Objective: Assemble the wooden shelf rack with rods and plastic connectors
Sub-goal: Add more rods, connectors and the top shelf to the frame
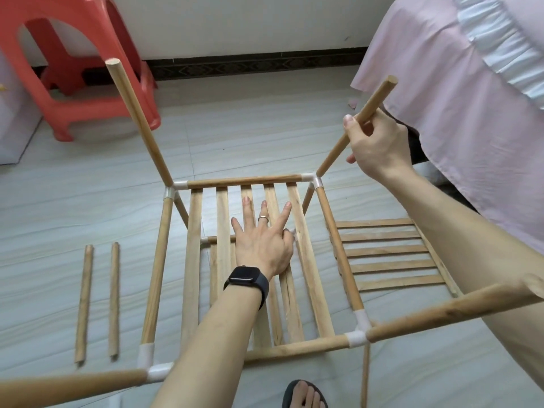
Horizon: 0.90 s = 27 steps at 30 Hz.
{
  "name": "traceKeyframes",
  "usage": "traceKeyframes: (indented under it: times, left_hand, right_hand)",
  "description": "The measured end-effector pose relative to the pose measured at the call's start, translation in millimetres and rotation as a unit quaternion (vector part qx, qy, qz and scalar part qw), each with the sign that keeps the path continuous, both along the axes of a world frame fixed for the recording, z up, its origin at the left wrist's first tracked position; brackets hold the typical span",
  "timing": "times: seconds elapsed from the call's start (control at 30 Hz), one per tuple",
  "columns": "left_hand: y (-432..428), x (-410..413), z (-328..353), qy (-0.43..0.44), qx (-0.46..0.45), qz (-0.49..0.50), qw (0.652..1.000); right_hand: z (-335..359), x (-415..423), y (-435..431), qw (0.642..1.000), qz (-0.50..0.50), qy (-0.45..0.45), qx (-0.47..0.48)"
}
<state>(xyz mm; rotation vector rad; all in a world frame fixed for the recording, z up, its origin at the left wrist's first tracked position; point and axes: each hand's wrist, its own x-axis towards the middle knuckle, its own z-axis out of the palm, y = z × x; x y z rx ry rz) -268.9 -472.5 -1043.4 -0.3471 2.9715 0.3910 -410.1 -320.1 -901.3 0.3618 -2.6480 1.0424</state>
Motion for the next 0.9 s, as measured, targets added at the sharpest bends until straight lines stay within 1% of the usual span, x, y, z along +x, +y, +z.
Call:
traceKeyframes:
  times: [0.1,0.2,0.27,0.3,0.43,0.53,0.73,0.8,0.9]
  left_hand:
    - [0.1,-0.5,-1.9,0.003,-0.001,0.002,1.0]
    - [0.3,-0.8,-2.7,0.008,0.001,0.004,1.0]
    - [0.3,-0.4,-3.0,0.009,0.001,0.007,1.0]
    - [0.3,-0.3,-3.1,0.008,0.0,0.007,1.0]
    - [0.9,-0.9,-2.4,0.007,-0.001,0.007,1.0]
    - [0.6,-0.9,-2.3,0.008,0.003,0.008,1.0]
    - [0.9,-0.7,-2.2,0.014,0.009,0.01,1.0]
    - [0.2,-0.8,-1.7,0.012,0.007,0.006,1.0]
    - [0.1,-1.3,-1.5,0.009,0.0,0.003,1.0]
  right_hand:
    - [2.5,0.8,-10.7,0.997,0.052,0.022,0.043]
    - [3.2,2.2,-21.7,0.996,0.082,0.004,0.044]
    - [4.7,-0.6,-24.3,0.995,0.07,0.008,0.065]
    - [5.3,-3.2,-23.4,0.996,0.062,0.002,0.059]
    - [2.7,-9.9,-10.2,0.999,0.007,-0.03,-0.022]
    - [-4.7,-9.8,-3.8,0.997,-0.046,-0.029,-0.047]
    - [-16.4,-10.7,7.2,0.987,-0.122,-0.045,-0.099]
    - [-19.1,-9.8,10.9,0.986,-0.126,-0.05,-0.099]
    - [-17.1,-9.3,11.5,0.996,-0.075,-0.02,-0.053]
